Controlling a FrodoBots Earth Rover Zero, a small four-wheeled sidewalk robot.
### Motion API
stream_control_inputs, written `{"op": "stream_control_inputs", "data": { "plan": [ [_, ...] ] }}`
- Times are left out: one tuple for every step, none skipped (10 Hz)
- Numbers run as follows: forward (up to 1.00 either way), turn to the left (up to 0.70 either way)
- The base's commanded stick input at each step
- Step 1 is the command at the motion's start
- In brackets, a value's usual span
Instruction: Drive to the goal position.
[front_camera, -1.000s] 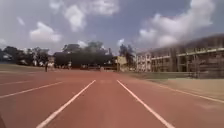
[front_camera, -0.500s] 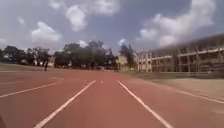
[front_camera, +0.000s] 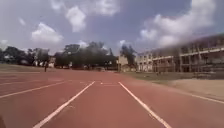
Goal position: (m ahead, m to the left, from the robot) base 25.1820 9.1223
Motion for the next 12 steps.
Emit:
{"op": "stream_control_inputs", "data": {
  "plan": [
    [0.70,0.00],
    [0.70,0.00],
    [0.70,0.00],
    [0.70,0.00],
    [0.70,0.00],
    [0.70,0.00],
    [0.70,0.00],
    [0.70,0.00],
    [0.70,0.00],
    [0.70,0.00],
    [0.70,0.00],
    [0.70,0.00]
  ]
}}
